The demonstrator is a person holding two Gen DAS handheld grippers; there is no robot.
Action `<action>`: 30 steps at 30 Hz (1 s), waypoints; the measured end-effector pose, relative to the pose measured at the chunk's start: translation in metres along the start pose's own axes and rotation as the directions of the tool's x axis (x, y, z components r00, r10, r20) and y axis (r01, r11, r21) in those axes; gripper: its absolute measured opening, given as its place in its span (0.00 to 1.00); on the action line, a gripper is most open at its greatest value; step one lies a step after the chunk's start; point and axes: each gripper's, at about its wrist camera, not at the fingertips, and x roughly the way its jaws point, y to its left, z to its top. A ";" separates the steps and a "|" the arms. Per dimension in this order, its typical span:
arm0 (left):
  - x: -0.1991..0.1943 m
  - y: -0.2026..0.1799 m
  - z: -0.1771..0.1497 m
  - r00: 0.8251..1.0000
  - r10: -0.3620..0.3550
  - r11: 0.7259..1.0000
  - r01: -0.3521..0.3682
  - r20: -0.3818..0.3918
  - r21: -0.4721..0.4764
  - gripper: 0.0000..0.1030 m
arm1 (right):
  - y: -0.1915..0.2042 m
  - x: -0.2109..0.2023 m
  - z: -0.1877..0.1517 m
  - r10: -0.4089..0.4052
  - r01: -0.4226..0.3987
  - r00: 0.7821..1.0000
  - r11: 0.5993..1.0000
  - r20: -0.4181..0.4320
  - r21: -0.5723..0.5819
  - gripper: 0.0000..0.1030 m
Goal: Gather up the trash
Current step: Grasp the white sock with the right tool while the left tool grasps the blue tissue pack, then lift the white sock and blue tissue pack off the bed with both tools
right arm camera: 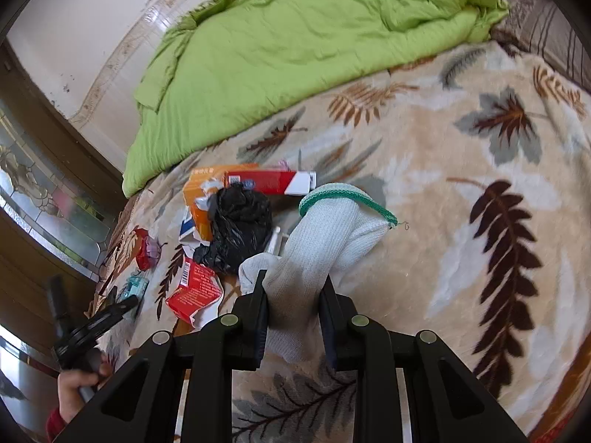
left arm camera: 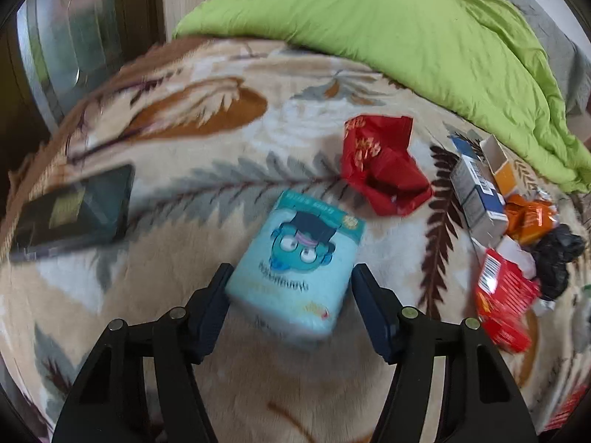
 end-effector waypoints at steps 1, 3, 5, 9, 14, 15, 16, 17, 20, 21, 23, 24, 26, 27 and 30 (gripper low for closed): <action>0.002 -0.002 0.001 1.000 0.006 1.000 -0.006 0.004 0.006 0.57 | 0.002 -0.003 0.000 -0.004 0.005 1.000 1.000 0.012 -0.018 0.26; 0.002 -0.005 0.000 1.000 0.018 1.000 -0.018 0.020 0.005 0.51 | 0.006 -0.007 0.001 -0.008 0.010 0.999 0.999 0.034 -0.045 0.26; -0.003 -0.006 -0.003 1.000 -0.006 1.000 0.006 0.029 -0.001 0.34 | 0.009 -0.008 0.001 -0.004 0.007 0.999 0.998 0.044 -0.057 0.26; -0.023 -0.013 -0.014 0.995 -0.087 0.996 0.087 0.050 -0.012 0.32 | 0.019 -0.008 -0.001 -0.004 0.009 0.999 0.995 0.054 -0.096 0.26; -0.074 -0.050 -0.037 0.967 -0.170 0.984 0.158 0.190 0.079 0.32 | 0.033 -0.014 -0.005 -0.009 0.024 0.995 0.987 0.095 -0.159 0.26; -0.081 -0.059 -0.043 0.960 -0.186 0.981 0.169 0.209 0.096 0.32 | 0.038 -0.015 -0.007 -0.014 0.033 0.994 0.984 0.107 -0.178 0.26; -0.089 -0.070 -0.052 0.953 -0.199 0.977 0.175 0.226 0.123 0.32 | 0.042 -0.016 -0.008 -0.018 0.040 0.993 0.979 0.115 -0.198 0.26; -0.094 -0.079 -0.058 0.949 -0.208 0.973 0.177 0.236 0.148 0.32 | 0.046 -0.016 -0.010 -0.019 0.045 0.993 0.975 0.120 -0.217 0.26; -0.104 -0.105 -0.070 0.940 -0.214 0.961 0.154 0.266 0.228 0.32 | 0.057 -0.017 -0.016 -0.019 0.054 0.992 0.959 0.129 -0.278 0.26; -0.104 -0.111 -0.072 0.938 -0.215 0.957 0.148 0.271 0.249 0.32 | 0.061 -0.018 -0.019 -0.022 0.063 0.991 0.951 0.135 -0.303 0.26; -0.105 -0.118 -0.075 0.936 -0.219 0.950 0.140 0.275 0.281 0.32 | 0.067 -0.019 -0.023 -0.026 0.075 0.989 0.939 0.149 -0.337 0.26; -0.104 -0.120 -0.076 0.937 -0.221 0.947 0.140 0.272 0.289 0.32 | 0.069 -0.021 -0.025 -0.025 0.080 0.987 0.932 0.158 -0.354 0.26; -0.102 -0.122 -0.077 0.938 -0.217 0.945 0.132 0.271 0.300 0.32 | 0.071 -0.023 -0.027 -0.017 0.077 0.987 0.926 0.162 -0.369 0.26; -0.101 -0.122 -0.076 0.938 -0.216 0.944 0.129 0.272 0.303 0.32 | 0.071 -0.023 -0.028 -0.016 0.076 0.987 0.925 0.162 -0.373 0.26; -0.100 -0.123 -0.077 0.938 -0.207 0.942 0.115 0.277 0.314 0.32 | 0.069 -0.021 -0.028 -0.020 0.078 0.987 0.925 0.157 -0.371 0.26</action>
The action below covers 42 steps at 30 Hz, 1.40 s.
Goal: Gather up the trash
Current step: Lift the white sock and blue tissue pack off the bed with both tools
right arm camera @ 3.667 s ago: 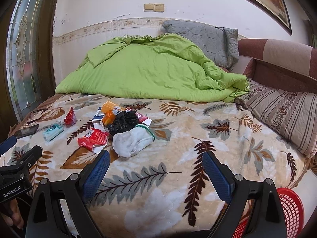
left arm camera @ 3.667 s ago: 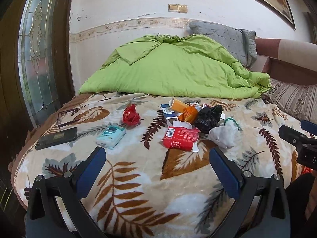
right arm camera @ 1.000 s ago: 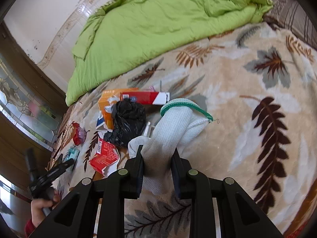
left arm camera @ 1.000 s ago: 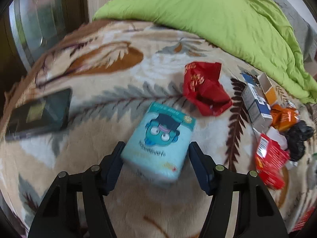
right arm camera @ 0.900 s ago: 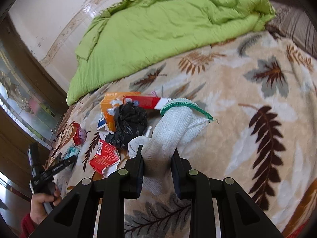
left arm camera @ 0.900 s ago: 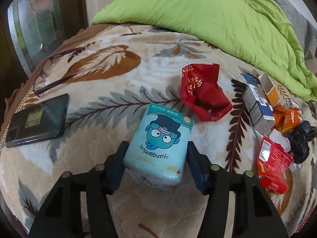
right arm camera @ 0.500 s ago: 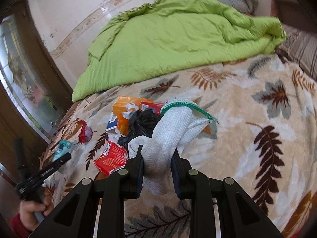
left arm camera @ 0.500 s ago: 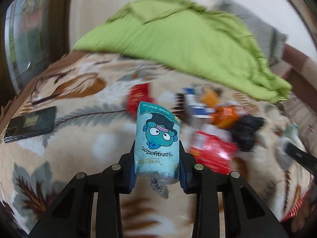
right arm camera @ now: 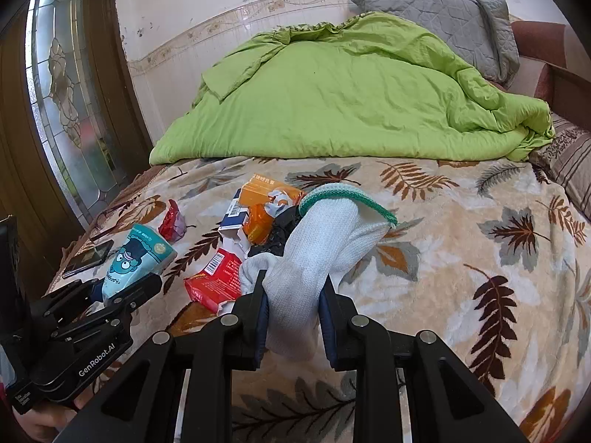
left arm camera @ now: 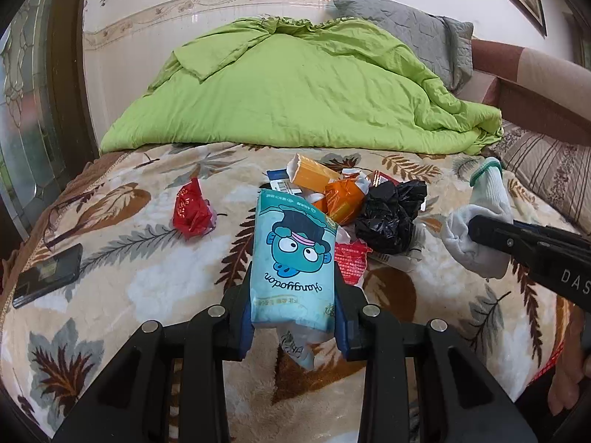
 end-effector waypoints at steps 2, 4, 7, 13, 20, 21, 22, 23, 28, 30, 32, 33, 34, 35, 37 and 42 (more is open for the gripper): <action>0.001 0.000 0.000 1.000 0.005 1.000 -0.005 0.000 0.007 0.32 | 0.001 0.001 0.000 0.000 0.000 1.000 1.000 -0.003 0.004 0.26; 0.000 0.000 0.000 1.000 0.016 1.000 -0.016 0.006 0.015 0.32 | 0.002 0.003 0.000 0.003 -0.003 1.000 1.000 -0.007 0.005 0.26; -0.001 0.000 0.000 0.999 0.028 0.999 -0.029 0.016 0.021 0.32 | 0.005 0.005 0.000 0.007 -0.007 1.000 1.000 -0.010 -0.009 0.26; -0.002 -0.002 0.001 0.999 0.038 0.999 -0.039 0.028 0.037 0.32 | 0.008 0.005 -0.002 0.009 -0.010 1.000 1.000 -0.013 -0.020 0.26; -0.005 -0.005 0.000 0.998 0.049 0.997 -0.051 0.046 0.055 0.32 | 0.007 0.004 -0.003 0.008 -0.008 1.000 1.000 -0.015 -0.014 0.26; -0.005 -0.005 0.000 0.998 0.049 0.997 -0.051 0.046 0.055 0.32 | 0.007 0.004 -0.003 0.007 -0.008 1.000 1.000 -0.015 -0.013 0.26; -0.005 -0.005 0.000 0.998 0.049 0.997 -0.052 0.046 0.054 0.32 | 0.007 0.004 -0.003 0.010 -0.010 1.000 1.000 -0.014 -0.013 0.26; -0.005 -0.005 0.000 0.998 0.050 0.997 -0.052 0.047 0.054 0.32 | 0.007 0.004 -0.003 0.010 -0.010 1.000 1.000 -0.015 -0.014 0.26; -0.006 -0.006 0.000 0.998 0.046 0.998 -0.049 0.049 0.051 0.32 | 0.008 0.003 -0.004 0.008 -0.008 1.000 1.000 -0.013 -0.017 0.26; -0.006 -0.006 0.000 0.998 0.044 0.997 -0.047 0.052 0.053 0.32 | 0.008 0.003 -0.004 0.008 -0.008 1.000 1.000 -0.013 -0.013 0.26; -0.007 -0.008 0.000 0.998 0.039 0.997 -0.042 0.053 0.057 0.32 | 0.009 0.001 -0.005 0.008 -0.008 1.000 1.000 -0.011 -0.006 0.26; -0.008 -0.008 0.000 0.998 0.034 0.998 -0.037 0.053 0.058 0.32 | 0.009 -0.001 -0.005 0.008 -0.008 1.000 1.000 -0.009 -0.002 0.26; -0.008 -0.009 0.000 0.998 0.025 0.998 -0.028 0.052 0.058 0.32 | 0.009 -0.003 -0.005 0.008 -0.008 1.000 1.000 -0.006 0.002 0.26; -0.009 -0.009 0.000 0.999 0.014 0.998 -0.016 0.049 0.056 0.32 | 0.010 -0.007 -0.006 0.006 -0.006 1.000 1.000 -0.002 0.006 0.26; -0.012 -0.012 0.000 0.999 -0.022 0.998 0.020 0.043 0.053 0.32 | 0.007 -0.016 -0.006 0.007 -0.008 1.000 1.000 0.014 0.024 0.26; -0.033 -0.034 -0.003 0.990 -0.127 0.988 0.122 0.053 0.098 0.32 | -0.014 -0.058 -0.013 0.050 -0.056 0.998 0.990 0.050 0.127 0.26</action>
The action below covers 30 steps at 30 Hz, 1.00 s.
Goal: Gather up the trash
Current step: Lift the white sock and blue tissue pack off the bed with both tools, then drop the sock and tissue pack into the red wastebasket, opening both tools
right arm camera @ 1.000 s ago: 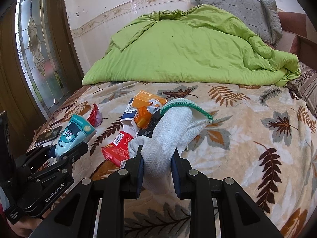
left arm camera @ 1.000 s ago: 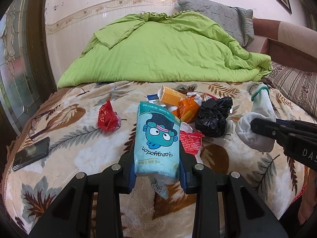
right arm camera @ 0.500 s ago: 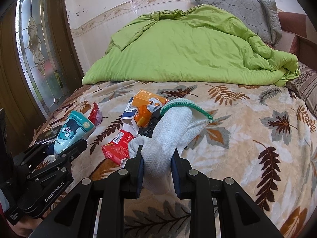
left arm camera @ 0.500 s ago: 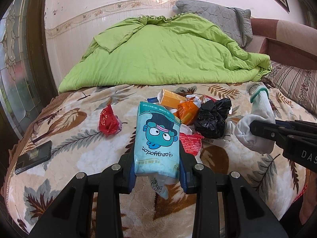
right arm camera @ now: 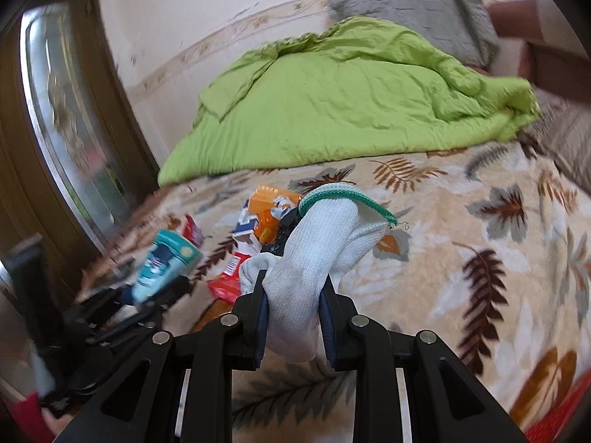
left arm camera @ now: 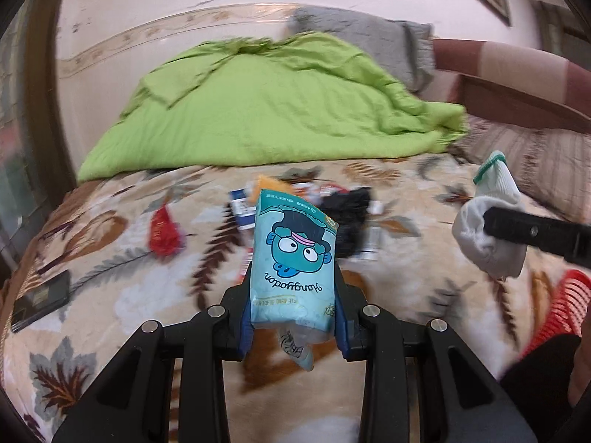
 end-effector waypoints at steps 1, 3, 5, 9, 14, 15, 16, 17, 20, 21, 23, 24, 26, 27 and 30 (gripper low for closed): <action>-0.003 -0.007 -0.001 1.000 -0.023 1.000 0.023 -0.004 0.005 0.32 | -0.004 -0.009 -0.001 0.003 -0.003 1.000 1.000 0.007 0.010 0.26; -0.010 -0.023 -0.001 0.998 -0.070 0.997 0.070 -0.009 0.026 0.32 | -0.015 -0.034 -0.002 -0.009 0.009 0.999 1.000 0.031 0.021 0.26; -0.017 -0.044 0.002 0.991 -0.131 0.990 0.132 -0.012 0.052 0.32 | -0.031 -0.061 -0.004 -0.038 0.036 0.998 0.999 0.053 0.041 0.26; -0.032 -0.093 0.015 0.961 -0.276 0.956 0.278 -0.030 0.094 0.32 | -0.075 -0.116 -0.011 -0.105 0.096 0.992 0.987 0.065 0.126 0.26; -0.041 -0.168 0.023 0.894 -0.437 0.878 0.447 -0.097 0.172 0.33 | -0.129 -0.182 -0.030 -0.245 0.228 0.968 0.951 0.059 0.208 0.26; -0.042 -0.187 0.022 0.874 -0.470 0.854 0.486 -0.123 0.187 0.33 | -0.141 -0.194 -0.035 -0.272 0.254 0.961 0.940 0.052 0.229 0.26; -0.043 -0.203 0.020 0.855 -0.498 0.832 0.518 -0.145 0.198 0.33 | -0.151 -0.204 -0.040 -0.290 0.271 0.956 0.931 0.046 0.246 0.26; -0.043 -0.217 0.018 0.837 -0.521 0.812 0.546 -0.167 0.207 0.33 | -0.161 -0.213 -0.046 -0.309 0.289 0.950 0.920 0.037 0.264 0.26; -0.042 -0.263 0.010 0.781 -0.574 0.748 0.622 -0.244 0.232 0.33 | -0.189 -0.237 -0.065 -0.362 0.339 0.932 0.881 0.009 0.331 0.26; -0.041 -0.276 0.008 0.764 -0.587 0.729 0.643 -0.269 0.234 0.33 | -0.200 -0.244 -0.073 -0.373 0.348 0.928 0.865 -0.001 0.361 0.25; -0.038 -0.305 0.003 0.735 -0.602 0.696 0.674 -0.311 0.247 0.34 | -0.214 -0.255 -0.081 -0.390 0.361 0.921 0.845 -0.008 0.393 0.26; -0.036 -0.317 0.001 0.728 -0.605 0.685 0.682 -0.323 0.255 0.34 | -0.221 -0.260 -0.086 -0.398 0.367 0.917 0.834 -0.012 0.412 0.26; -0.036 -0.335 -0.002 0.718 -0.606 0.672 0.692 -0.342 0.262 0.50 | -0.230 -0.264 -0.091 -0.400 0.368 0.916 0.824 -0.019 0.431 0.28; -0.033 -0.340 -0.002 0.717 -0.601 0.673 0.692 -0.352 0.261 0.55 | -0.233 -0.267 -0.093 -0.405 0.373 0.914 0.817 -0.022 0.439 0.30; -0.033 -0.343 0.001 0.713 -0.611 0.673 0.697 -0.344 0.249 0.58 | -0.241 -0.274 -0.098 -0.422 0.389 0.906 0.804 -0.029 0.451 0.48</action>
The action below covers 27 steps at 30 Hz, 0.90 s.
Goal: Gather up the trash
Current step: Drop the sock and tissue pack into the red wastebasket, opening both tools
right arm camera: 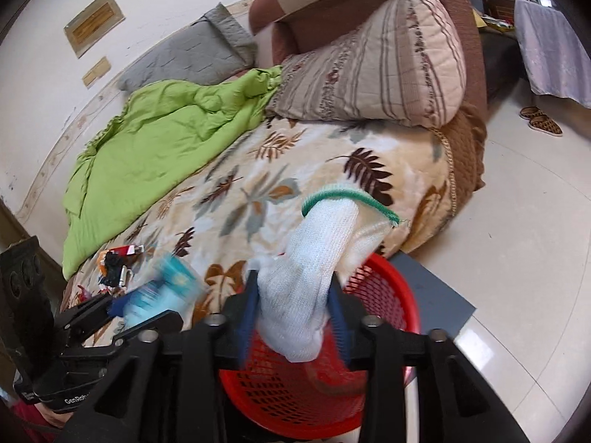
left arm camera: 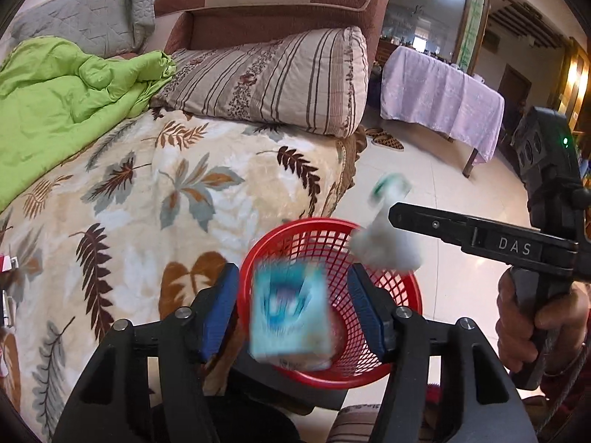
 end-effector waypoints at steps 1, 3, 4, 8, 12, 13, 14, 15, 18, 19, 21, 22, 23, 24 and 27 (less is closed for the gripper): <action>-0.002 0.003 0.000 1.000 0.004 1.000 -0.004 0.004 -0.009 0.58 | -0.002 0.000 0.002 -0.006 0.006 1.000 1.000 0.007 0.003 0.53; -0.006 0.010 0.001 1.000 0.015 1.000 -0.015 0.008 -0.028 0.59 | -0.004 -0.004 0.002 -0.002 0.002 1.000 1.000 0.015 0.005 0.54; -0.011 0.015 0.000 1.000 0.025 0.999 -0.025 0.014 -0.039 0.59 | -0.004 -0.004 0.003 0.000 0.000 1.000 1.000 0.017 0.006 0.54; -0.032 0.034 -0.008 0.995 0.089 0.994 -0.086 0.041 -0.067 0.63 | 0.005 0.000 0.007 0.025 -0.025 0.999 1.000 0.021 0.003 0.54; -0.054 0.061 -0.025 0.982 0.184 0.979 -0.179 0.044 -0.097 0.63 | 0.033 0.014 0.008 0.099 -0.099 0.995 0.995 0.002 -0.010 0.54; -0.061 0.070 -0.030 0.977 0.209 0.973 -0.203 0.043 -0.113 0.64 | 0.041 0.018 0.006 0.117 -0.117 0.993 0.993 -0.008 -0.021 0.54; -0.067 0.078 -0.035 0.973 0.226 0.967 -0.219 0.043 -0.127 0.65 | 0.051 0.023 0.004 0.132 -0.132 0.991 0.991 -0.019 -0.036 0.54; -0.073 0.089 -0.041 0.968 0.247 0.960 -0.239 0.042 -0.148 0.65 | 0.067 0.029 0.002 0.147 -0.149 0.988 0.987 -0.037 -0.064 0.56; -0.088 0.117 -0.057 0.954 0.299 0.936 -0.287 0.032 -0.202 0.66 | 0.102 0.046 -0.006 0.190 -0.199 0.978 0.972 -0.084 -0.125 0.58; -0.095 0.129 -0.065 0.946 0.323 0.923 -0.309 0.026 -0.231 0.67 | 0.117 0.052 -0.009 0.203 -0.216 0.974 0.965 -0.099 -0.149 0.58; -0.106 0.151 -0.077 0.933 0.360 0.898 -0.343 0.012 -0.276 0.67 | 0.143 0.065 -0.014 0.220 -0.240 0.968 0.952 -0.121 -0.188 0.58; -0.112 0.163 -0.085 0.924 0.383 0.881 -0.364 0.004 -0.303 0.67 | 0.156 0.071 -0.016 0.235 -0.259 0.963 0.944 -0.133 -0.203 0.58; -0.120 0.179 -0.094 0.912 0.411 0.857 -0.388 -0.004 -0.339 0.67 | 0.170 0.078 -0.019 0.251 -0.279 0.957 0.936 -0.146 -0.217 0.58; -0.127 0.190 -0.101 0.903 0.429 0.839 -0.402 -0.010 -0.367 0.67 | 0.183 0.084 -0.022 0.266 -0.297 0.951 0.927 -0.158 -0.229 0.58; -0.156 0.230 -0.119 0.872 0.490 0.767 -0.440 -0.017 -0.466 0.67 | 0.224 0.102 -0.034 0.294 -0.341 0.935 0.899 -0.196 -0.276 0.58</action>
